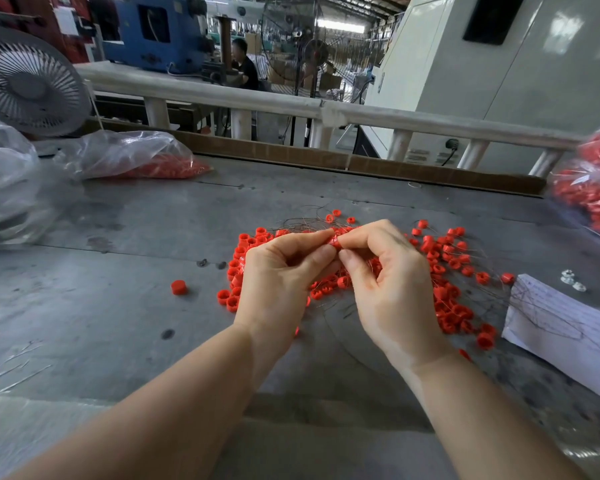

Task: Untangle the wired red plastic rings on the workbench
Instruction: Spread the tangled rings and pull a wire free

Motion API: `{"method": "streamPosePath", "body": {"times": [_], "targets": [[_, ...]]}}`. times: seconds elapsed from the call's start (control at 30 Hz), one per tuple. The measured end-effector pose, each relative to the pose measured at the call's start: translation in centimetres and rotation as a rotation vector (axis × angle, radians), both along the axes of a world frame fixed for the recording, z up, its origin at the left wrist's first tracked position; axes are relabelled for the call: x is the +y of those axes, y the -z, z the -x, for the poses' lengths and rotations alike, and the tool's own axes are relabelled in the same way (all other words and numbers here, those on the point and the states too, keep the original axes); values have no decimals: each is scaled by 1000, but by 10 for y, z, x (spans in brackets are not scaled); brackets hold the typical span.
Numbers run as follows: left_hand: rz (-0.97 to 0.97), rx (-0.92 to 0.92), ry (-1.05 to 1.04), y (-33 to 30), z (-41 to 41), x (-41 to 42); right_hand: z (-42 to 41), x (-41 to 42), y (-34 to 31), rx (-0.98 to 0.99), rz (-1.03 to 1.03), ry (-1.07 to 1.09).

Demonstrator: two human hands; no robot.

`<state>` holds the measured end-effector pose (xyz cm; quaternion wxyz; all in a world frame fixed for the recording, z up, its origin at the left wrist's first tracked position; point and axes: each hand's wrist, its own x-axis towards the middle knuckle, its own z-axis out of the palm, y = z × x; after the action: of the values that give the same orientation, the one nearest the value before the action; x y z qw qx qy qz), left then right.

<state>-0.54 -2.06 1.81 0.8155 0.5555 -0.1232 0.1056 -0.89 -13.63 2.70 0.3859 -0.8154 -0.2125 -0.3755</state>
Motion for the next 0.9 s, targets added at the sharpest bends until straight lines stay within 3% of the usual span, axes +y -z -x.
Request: {"method": "streamPosePath", "body": {"times": [0.47,0.9], "targets": [[28,32,50,-1,2,-3,1,-5,0,52,-62,25],[-250,-111,-125,-2,5,-5,5,-5,-2,68,-40,95]]}}
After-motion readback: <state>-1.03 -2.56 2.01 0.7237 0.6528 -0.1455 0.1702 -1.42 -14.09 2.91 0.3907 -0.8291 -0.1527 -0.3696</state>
